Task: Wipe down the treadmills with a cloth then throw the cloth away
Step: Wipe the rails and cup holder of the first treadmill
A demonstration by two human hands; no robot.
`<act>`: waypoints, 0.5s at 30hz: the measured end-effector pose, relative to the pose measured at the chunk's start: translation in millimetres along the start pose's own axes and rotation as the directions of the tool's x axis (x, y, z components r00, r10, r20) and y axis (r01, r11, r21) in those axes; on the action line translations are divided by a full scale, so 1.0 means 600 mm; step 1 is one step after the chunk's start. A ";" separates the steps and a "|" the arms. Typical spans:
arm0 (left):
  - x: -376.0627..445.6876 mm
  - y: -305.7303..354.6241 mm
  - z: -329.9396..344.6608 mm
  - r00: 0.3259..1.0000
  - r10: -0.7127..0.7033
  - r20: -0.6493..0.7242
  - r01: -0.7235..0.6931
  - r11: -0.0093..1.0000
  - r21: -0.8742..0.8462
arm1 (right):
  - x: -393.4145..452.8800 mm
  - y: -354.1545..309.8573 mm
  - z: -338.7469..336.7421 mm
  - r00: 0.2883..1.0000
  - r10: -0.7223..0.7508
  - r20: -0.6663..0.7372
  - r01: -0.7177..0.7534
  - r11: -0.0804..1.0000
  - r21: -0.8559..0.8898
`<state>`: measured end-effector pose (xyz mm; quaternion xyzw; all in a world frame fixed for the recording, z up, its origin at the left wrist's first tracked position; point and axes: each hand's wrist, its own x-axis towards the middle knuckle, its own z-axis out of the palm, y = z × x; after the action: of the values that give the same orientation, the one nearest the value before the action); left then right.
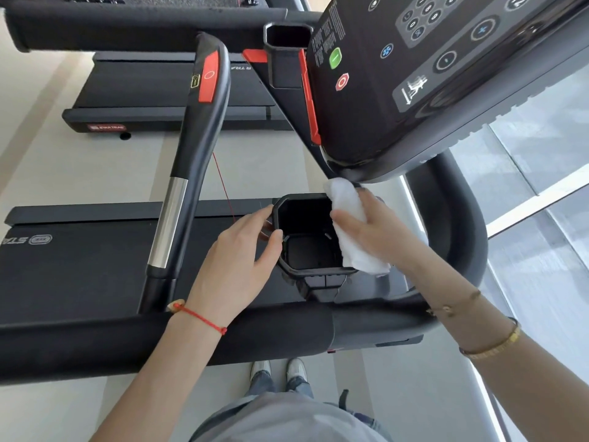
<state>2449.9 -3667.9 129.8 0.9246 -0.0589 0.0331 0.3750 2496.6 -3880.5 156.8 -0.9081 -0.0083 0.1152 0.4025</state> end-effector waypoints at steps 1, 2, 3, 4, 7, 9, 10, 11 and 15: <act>0.000 0.000 0.000 1.000 0.001 -0.001 -0.001 1.000 0.000 | 0.004 -0.002 -0.002 1.000 -0.020 0.000 0.020 1.000 0.024; 0.000 0.000 0.000 1.000 0.003 0.002 -0.003 1.000 0.000 | 0.002 0.000 -0.002 1.000 -0.011 0.002 0.011 0.999 0.033; 0.001 0.000 0.001 1.000 0.006 0.009 -0.006 1.000 0.000 | -0.003 0.007 0.001 1.000 0.022 0.004 -0.022 1.000 0.017; 0.001 -0.001 0.002 1.000 0.005 0.011 -0.005 1.000 0.000 | -0.013 0.016 0.004 0.998 0.059 0.006 -0.059 0.998 -0.017; 0.002 -0.003 0.003 1.000 0.005 0.006 -0.005 1.000 0.003 | -0.043 0.043 0.018 0.994 0.106 -0.020 -0.107 0.991 -0.074; 0.001 -0.002 0.003 1.000 0.004 0.012 -0.004 1.000 0.005 | -0.043 0.044 0.018 0.994 0.105 -0.021 -0.106 0.990 -0.093; 0.001 -0.002 0.003 1.000 0.004 0.013 -0.004 1.000 0.003 | -0.036 0.042 0.015 0.996 0.082 -0.017 -0.084 0.990 -0.113; 0.001 -0.002 0.002 1.000 0.004 0.013 -0.004 1.000 0.003 | -0.027 0.037 0.011 0.998 0.062 -0.003 -0.062 0.989 -0.131; 0.000 0.000 0.002 1.000 -0.001 0.007 0.001 1.000 0.002 | 0.007 0.016 -0.010 0.996 -0.031 0.086 0.047 0.980 -0.195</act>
<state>2450.0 -3668.7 128.8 0.9252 -0.0599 0.0297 0.3737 2501.4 -3890.7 153.0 -0.9377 -0.0541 0.1433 0.3120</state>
